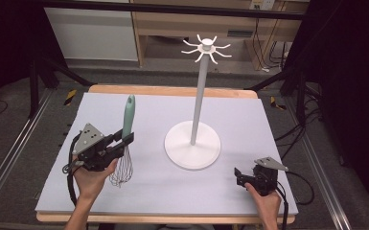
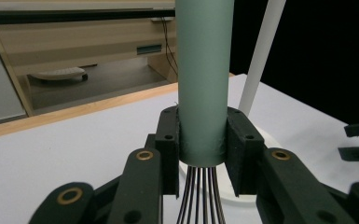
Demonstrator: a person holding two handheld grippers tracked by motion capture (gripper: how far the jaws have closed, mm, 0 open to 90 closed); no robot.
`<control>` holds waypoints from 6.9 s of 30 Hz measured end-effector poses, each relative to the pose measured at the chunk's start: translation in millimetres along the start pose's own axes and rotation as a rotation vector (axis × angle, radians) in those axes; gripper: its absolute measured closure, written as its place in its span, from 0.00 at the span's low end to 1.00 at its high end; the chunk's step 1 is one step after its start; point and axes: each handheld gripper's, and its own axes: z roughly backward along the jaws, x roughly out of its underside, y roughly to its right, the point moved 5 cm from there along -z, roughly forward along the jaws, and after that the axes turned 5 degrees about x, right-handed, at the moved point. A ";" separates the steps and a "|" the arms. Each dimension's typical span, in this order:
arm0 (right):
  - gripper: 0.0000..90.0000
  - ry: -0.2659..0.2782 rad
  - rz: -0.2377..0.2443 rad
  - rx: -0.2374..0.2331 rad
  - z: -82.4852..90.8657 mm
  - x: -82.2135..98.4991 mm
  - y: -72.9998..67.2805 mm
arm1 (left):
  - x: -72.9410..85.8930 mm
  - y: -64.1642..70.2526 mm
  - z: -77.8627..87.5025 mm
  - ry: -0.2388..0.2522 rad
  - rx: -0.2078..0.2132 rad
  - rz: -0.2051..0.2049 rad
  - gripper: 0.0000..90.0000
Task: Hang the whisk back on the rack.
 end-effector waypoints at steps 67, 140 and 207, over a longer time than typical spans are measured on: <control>0.08 -0.002 -0.011 0.006 -1.4 0.2 2.8 | -98.9 77.1 -60.7 0.082 0.136 -0.118 0.76; 0.08 -0.003 -0.013 -0.006 -1.8 -0.1 2.2 | -106.4 83.3 -114.0 0.058 0.092 -0.142 0.76; 0.08 -0.009 -0.018 0.000 -3.2 0.7 1.4 | 18.1 33.8 -66.1 -0.084 0.043 -0.123 0.47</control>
